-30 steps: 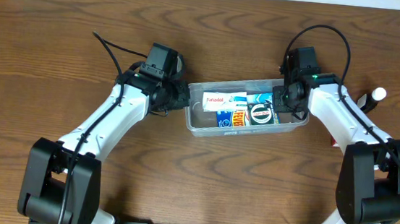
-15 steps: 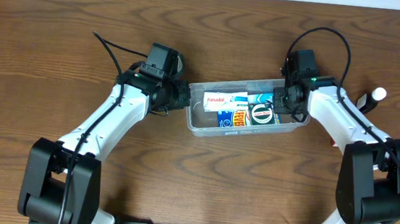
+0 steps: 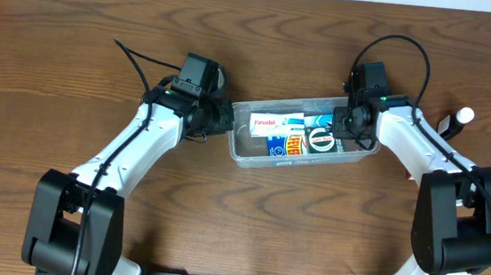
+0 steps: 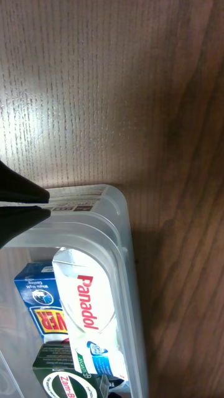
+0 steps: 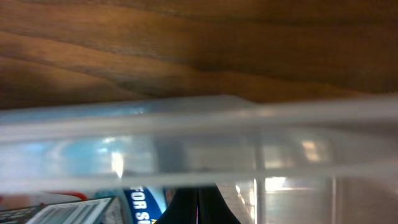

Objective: Pack container

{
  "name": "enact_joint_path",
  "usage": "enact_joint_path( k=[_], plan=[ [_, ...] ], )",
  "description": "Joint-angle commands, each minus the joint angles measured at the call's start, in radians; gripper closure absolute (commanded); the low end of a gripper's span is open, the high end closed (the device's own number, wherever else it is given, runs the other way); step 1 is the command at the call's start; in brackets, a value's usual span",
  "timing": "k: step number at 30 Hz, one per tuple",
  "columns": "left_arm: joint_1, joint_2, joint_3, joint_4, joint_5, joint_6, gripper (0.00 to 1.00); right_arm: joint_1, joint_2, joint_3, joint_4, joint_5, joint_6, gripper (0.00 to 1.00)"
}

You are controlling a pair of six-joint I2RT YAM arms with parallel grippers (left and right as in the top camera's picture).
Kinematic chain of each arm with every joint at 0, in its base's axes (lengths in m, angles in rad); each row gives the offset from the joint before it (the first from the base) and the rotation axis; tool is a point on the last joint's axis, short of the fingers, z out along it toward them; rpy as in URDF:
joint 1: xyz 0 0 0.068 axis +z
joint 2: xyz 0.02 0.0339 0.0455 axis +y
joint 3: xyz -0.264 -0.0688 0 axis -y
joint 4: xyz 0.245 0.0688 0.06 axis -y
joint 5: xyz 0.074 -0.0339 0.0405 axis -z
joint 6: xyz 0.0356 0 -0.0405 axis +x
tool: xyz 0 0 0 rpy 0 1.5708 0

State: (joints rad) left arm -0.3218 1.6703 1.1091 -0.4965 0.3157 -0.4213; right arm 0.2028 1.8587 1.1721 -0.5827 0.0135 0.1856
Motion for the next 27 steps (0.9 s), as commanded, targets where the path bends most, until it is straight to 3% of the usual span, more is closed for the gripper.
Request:
enact_joint_path(
  k=[1,27],
  plan=[
    [0.0,-0.004,-0.005,-0.002,0.016,0.01,0.94,0.008,0.025,-0.008,0.001,-0.101,0.024,0.99],
    [0.0,-0.004,-0.005,-0.011,0.016,0.01,0.94,0.008,0.025,-0.008,-0.037,-0.204,0.023,0.99]
  ],
)
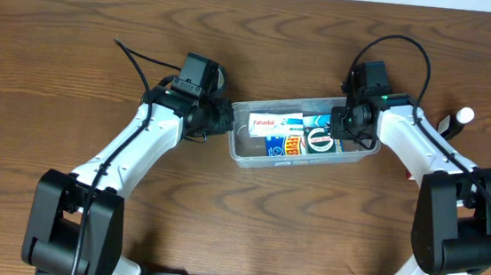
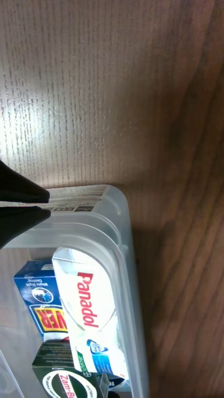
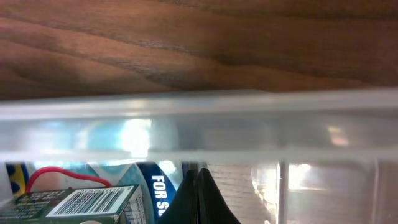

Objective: Pack container

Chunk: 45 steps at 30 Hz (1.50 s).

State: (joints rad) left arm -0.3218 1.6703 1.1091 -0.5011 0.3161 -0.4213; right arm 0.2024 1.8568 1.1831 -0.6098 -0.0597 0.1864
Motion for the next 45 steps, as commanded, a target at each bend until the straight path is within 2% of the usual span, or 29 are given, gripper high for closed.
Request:
enact_joint_path(
  k=[1,29,40,45],
  plan=[
    [0.0,-0.004,-0.005,-0.006,0.016,0.01,0.94,0.008,0.027,-0.019,-0.01,-0.138,0.022,0.99],
    [0.0,-0.004,-0.005,0.002,0.017,0.025,0.94,0.008,0.027,-0.018,0.054,-0.338,0.019,0.99],
    [0.0,-0.004,-0.005,0.021,0.069,0.055,0.94,0.013,0.027,-0.018,0.061,-0.337,0.053,0.99],
    [0.0,-0.004,-0.005,0.025,0.069,0.055,0.94,0.027,0.027,-0.013,0.134,-0.412,0.04,0.99]
  ],
)
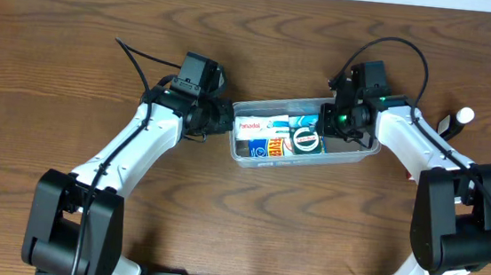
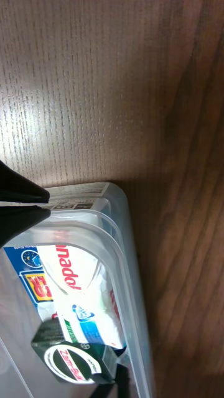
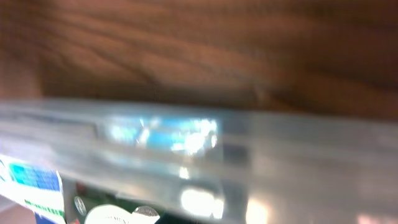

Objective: Pack container

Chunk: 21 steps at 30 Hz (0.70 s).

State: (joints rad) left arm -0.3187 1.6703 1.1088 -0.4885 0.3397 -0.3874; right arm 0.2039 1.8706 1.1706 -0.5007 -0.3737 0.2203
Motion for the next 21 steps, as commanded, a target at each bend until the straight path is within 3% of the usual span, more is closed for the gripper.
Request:
enact_joint_path(
  k=[1,11,17,21],
  plan=[
    [-0.003,-0.004,-0.005,0.013,0.045,0.021,0.94,0.027,0.013,0.007,0.035,-0.114,0.008,0.99],
    [0.005,-0.004,-0.005,0.011,0.034,0.021,0.94,0.033,0.013,0.117,-0.083,0.074,0.0,0.99],
    [0.012,-0.004,-0.005,-0.021,-0.051,0.02,0.94,0.03,0.013,0.117,-0.201,0.3,-0.007,0.99],
    [0.012,-0.004,-0.005,-0.064,-0.081,0.015,0.94,0.031,0.013,0.117,-0.267,0.306,-0.02,0.99]
  ],
)
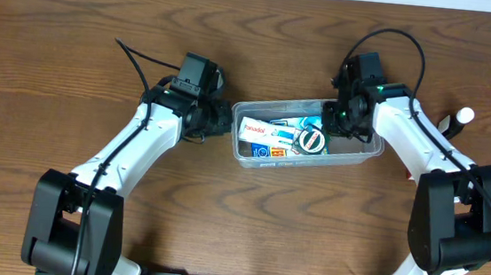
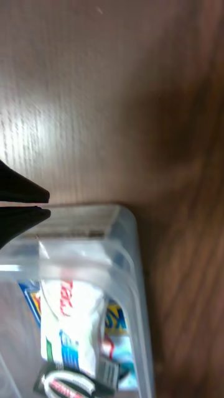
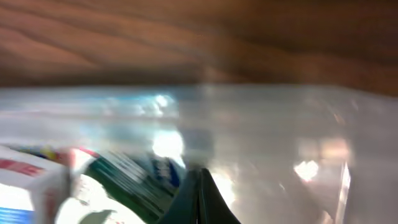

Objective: Pack container

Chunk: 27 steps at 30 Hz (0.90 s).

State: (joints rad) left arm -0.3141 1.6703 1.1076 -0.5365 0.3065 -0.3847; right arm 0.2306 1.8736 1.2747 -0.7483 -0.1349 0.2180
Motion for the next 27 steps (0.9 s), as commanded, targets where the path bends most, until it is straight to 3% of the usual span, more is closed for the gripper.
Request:
enact_joint_path(
  k=[1,16,27],
  plan=[
    [0.007,-0.004,-0.003,-0.024,-0.061,0.002,0.94,0.006,0.01,0.013,-0.033,0.067,-0.017,0.99],
    [0.007,-0.004,-0.003,-0.034,-0.091,-0.021,0.94,0.021,0.01,0.013,-0.053,-0.327,-0.094,0.99],
    [0.007,-0.004,-0.003,-0.026,-0.09,-0.021,0.94,0.029,0.01,0.013,-0.03,-0.167,-0.127,0.99]
  ],
)
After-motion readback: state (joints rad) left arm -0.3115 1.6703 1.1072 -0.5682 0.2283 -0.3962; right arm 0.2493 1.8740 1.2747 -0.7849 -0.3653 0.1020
